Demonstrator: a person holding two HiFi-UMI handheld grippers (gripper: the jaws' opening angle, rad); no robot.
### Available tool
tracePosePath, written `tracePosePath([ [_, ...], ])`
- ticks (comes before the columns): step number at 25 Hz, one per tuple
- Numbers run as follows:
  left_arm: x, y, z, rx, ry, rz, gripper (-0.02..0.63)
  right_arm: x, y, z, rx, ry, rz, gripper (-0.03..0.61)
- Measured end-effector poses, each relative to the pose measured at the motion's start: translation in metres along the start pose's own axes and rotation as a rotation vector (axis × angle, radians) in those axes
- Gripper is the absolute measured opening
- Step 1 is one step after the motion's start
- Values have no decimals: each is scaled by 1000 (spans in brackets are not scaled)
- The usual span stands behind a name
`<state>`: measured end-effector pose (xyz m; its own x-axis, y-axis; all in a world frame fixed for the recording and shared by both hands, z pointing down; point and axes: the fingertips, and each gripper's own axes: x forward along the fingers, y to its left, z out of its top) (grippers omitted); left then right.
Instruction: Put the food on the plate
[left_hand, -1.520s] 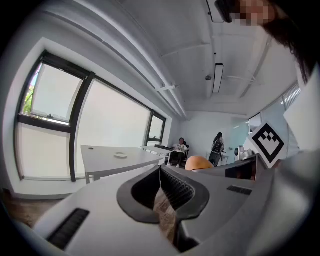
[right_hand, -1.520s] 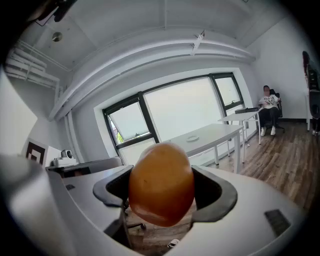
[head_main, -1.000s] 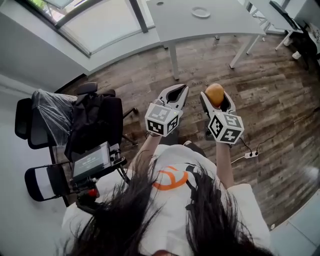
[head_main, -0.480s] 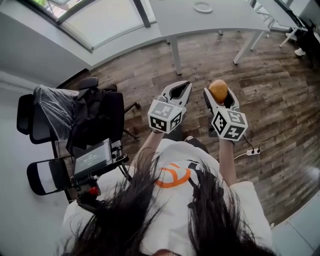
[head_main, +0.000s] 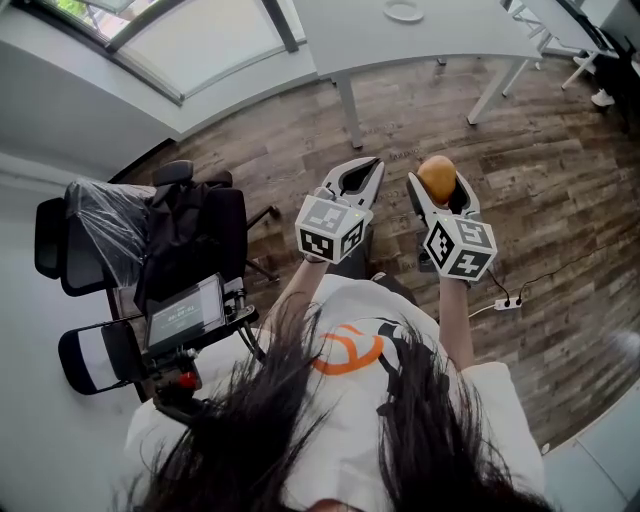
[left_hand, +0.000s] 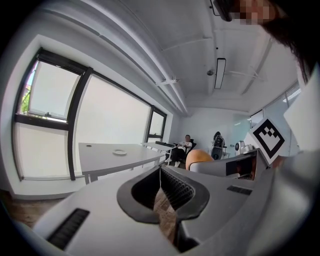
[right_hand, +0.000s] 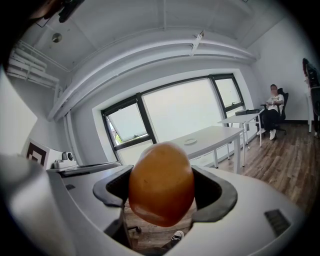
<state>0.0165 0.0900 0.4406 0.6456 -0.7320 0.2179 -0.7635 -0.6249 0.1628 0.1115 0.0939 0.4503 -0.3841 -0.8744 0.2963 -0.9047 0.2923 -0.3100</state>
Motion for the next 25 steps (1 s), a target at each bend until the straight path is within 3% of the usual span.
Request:
tracePosePath([
  [5, 26, 19, 4, 0, 10, -18, 6, 28, -13, 9, 5, 8, -16, 367],
  [10, 66, 73, 15, -14, 27, -30, 6, 90, -21, 27, 10, 23, -36, 367],
  [14, 77, 85, 25, -1, 18, -33, 6, 101, -22, 36, 10, 10, -40, 367],
  [25, 175, 190, 64, -4, 50, -86, 6, 235, -43, 89, 24, 37, -79, 367],
])
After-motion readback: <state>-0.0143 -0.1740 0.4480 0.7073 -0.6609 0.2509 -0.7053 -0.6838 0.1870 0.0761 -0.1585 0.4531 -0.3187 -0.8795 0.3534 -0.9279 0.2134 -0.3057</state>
